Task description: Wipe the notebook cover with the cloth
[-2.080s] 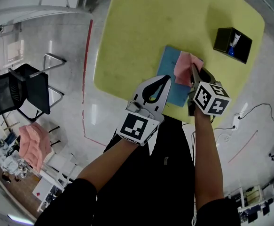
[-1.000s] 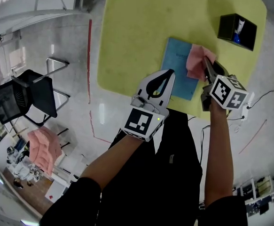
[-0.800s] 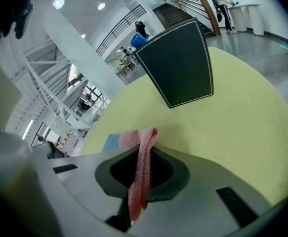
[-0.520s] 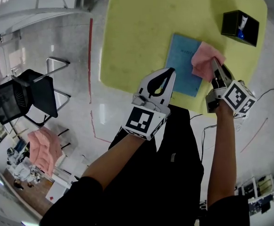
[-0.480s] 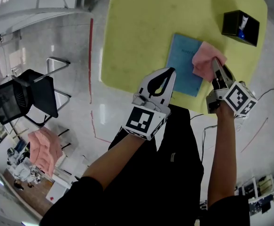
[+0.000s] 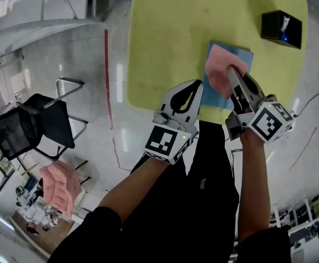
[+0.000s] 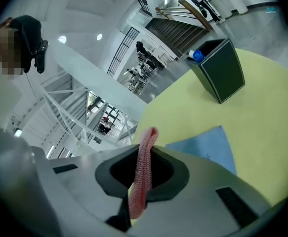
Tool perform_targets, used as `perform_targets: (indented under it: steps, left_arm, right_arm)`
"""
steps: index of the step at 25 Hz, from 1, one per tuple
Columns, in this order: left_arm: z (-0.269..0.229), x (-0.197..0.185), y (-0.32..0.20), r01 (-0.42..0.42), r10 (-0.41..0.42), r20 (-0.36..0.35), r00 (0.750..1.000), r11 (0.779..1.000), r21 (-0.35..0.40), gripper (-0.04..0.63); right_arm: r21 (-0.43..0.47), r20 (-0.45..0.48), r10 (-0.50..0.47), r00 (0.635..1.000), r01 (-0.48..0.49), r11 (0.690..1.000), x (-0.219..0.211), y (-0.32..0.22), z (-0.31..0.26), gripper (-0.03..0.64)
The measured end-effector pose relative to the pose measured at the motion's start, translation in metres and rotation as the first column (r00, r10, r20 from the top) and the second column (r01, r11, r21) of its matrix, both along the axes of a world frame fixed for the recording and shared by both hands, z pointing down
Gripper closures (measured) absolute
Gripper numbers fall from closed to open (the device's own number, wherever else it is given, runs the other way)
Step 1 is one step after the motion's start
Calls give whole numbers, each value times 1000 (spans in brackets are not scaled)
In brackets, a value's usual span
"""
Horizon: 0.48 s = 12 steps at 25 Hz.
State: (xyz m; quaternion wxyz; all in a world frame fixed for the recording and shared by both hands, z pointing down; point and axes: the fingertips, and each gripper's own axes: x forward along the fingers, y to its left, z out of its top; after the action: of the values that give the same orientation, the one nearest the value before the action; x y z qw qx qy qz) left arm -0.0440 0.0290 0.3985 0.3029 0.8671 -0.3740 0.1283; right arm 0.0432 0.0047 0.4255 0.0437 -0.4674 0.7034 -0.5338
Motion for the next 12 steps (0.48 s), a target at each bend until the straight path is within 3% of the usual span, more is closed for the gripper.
perform_targets:
  steps: [5,12]
  left_arm:
    - [1,-25,-6,-50,50,-8,999,999,-7,580]
    - [15,-49,-23,-94,93,-31,995,995,-24,580]
  right_arm:
    - [-87,-45,-49,998,45,995,-34,6,24,575]
    - [-200,-121,-75,990,49,979,-48,15,73,575]
